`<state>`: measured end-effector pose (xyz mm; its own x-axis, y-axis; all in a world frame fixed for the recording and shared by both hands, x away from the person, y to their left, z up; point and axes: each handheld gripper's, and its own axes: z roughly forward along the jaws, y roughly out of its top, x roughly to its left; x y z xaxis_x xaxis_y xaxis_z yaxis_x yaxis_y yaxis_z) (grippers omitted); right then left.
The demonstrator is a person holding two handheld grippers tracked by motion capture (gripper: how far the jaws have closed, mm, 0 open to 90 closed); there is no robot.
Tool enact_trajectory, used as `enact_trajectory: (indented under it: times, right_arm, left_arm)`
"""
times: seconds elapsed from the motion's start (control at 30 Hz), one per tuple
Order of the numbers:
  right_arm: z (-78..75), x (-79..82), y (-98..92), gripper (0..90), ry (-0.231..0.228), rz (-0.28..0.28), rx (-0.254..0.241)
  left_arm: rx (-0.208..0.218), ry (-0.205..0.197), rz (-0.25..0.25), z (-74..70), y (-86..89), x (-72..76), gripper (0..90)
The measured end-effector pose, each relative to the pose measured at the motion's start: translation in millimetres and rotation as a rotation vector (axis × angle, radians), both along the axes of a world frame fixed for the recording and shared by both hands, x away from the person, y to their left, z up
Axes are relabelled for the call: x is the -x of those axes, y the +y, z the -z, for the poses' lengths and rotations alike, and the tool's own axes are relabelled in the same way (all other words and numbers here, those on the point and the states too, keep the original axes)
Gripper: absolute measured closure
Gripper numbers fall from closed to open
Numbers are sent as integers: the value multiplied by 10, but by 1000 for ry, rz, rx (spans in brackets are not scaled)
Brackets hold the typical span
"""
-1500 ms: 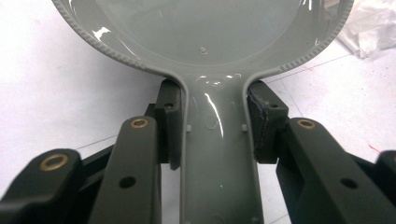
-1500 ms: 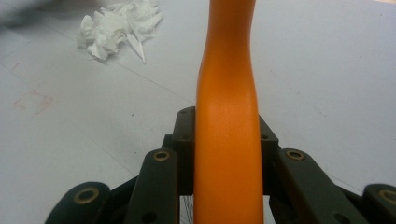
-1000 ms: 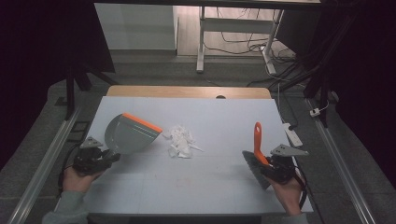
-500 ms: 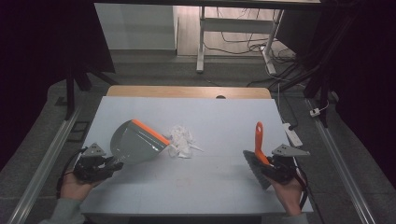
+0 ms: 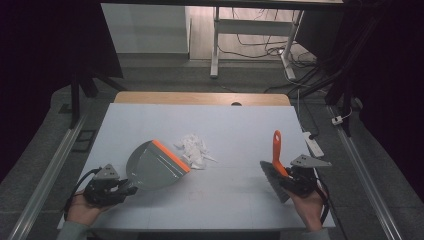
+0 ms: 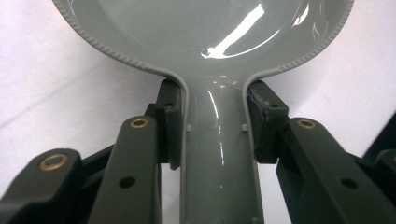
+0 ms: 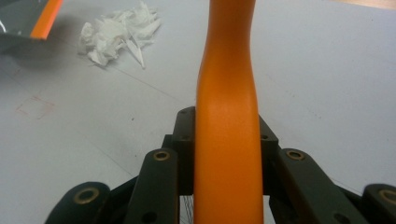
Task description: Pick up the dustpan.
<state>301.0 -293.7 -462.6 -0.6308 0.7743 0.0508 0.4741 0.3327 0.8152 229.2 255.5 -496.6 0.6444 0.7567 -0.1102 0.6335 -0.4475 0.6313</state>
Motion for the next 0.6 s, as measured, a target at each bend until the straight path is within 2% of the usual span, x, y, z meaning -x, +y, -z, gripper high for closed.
enact_trajectory:
  times: [0.27, 0.43, 0.53, 0.6]
  right_arm:
    - [5, -4, 12, 712, -2, -4, 4]
    - [11, -5, 17, 711, 0, -5, 1]
    - [-4, -6, 11, 712, 14, -21, -59]
    - [-18, -3, 16, 712, 13, -22, -68]
  left_arm:
    - [-30, 23, 32, 85, -76, 17, 615]
    - [-29, 24, 56, 103, -108, 16, 614]
    - [-41, 30, 62, 119, -130, 8, 614]
    - [-41, 30, 59, 128, -131, 6, 614]
